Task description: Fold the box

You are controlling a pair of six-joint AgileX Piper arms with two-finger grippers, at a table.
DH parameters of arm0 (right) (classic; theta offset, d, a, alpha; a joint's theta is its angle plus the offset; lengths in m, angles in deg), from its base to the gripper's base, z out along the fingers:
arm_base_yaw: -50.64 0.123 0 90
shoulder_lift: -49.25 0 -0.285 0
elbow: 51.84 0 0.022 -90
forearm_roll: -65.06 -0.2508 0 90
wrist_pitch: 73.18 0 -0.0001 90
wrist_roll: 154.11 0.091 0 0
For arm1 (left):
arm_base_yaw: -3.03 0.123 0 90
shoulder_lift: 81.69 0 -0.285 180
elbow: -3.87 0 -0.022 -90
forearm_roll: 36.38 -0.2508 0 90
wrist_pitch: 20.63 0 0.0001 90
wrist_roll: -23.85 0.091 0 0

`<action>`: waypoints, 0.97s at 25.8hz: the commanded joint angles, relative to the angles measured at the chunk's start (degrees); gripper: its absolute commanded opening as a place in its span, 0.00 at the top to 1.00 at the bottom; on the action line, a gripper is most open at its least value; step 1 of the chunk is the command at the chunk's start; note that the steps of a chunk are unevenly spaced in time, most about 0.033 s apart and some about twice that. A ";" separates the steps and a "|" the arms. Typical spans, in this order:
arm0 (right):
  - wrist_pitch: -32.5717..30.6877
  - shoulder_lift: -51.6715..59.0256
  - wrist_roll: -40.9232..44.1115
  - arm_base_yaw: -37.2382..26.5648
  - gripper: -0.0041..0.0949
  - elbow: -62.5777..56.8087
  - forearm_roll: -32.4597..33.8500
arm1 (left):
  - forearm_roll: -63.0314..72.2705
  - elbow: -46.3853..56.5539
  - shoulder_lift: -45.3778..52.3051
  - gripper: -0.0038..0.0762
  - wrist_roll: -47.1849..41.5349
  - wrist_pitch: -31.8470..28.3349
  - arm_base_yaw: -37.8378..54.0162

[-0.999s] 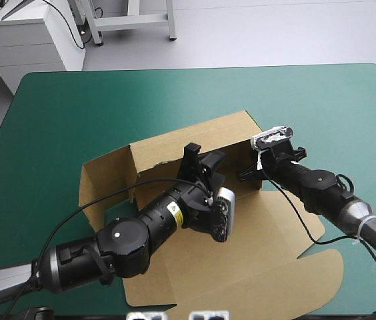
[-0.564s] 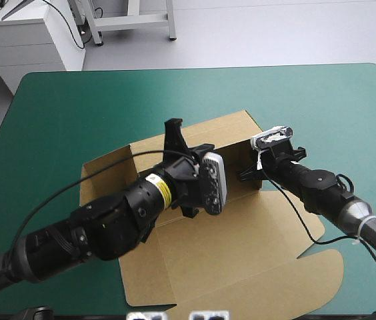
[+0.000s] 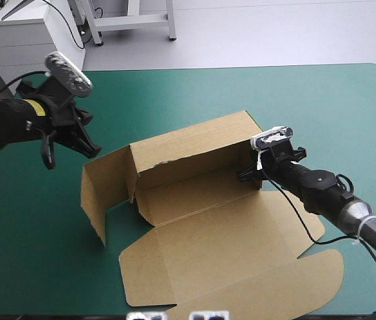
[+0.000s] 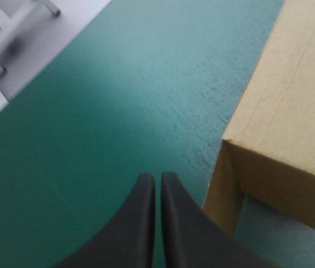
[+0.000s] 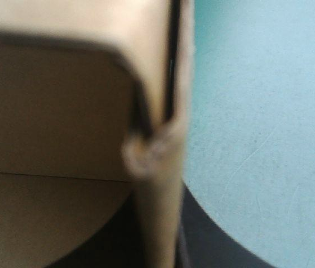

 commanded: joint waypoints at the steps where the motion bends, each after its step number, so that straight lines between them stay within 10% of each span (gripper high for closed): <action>1: -1.03 2.07 0.07 0.27 0.98 1.56 -0.71 | 14.95 0.24 1.32 0.93 -0.16 -1.59 13.72; 5: -0.94 3.96 -1.52 0.27 0.98 1.56 0.08 | 24.84 6.28 1.45 0.94 0.54 -5.03 26.97; 15: -9.34 7.99 -0.01 0.17 0.98 1.65 12.48 | 28.04 11.82 1.67 0.95 3.42 -4.42 27.79; 25: -28.35 5.12 35.58 -4.22 0.98 11.86 49.41 | 29.29 11.82 1.67 0.96 3.49 -4.28 27.79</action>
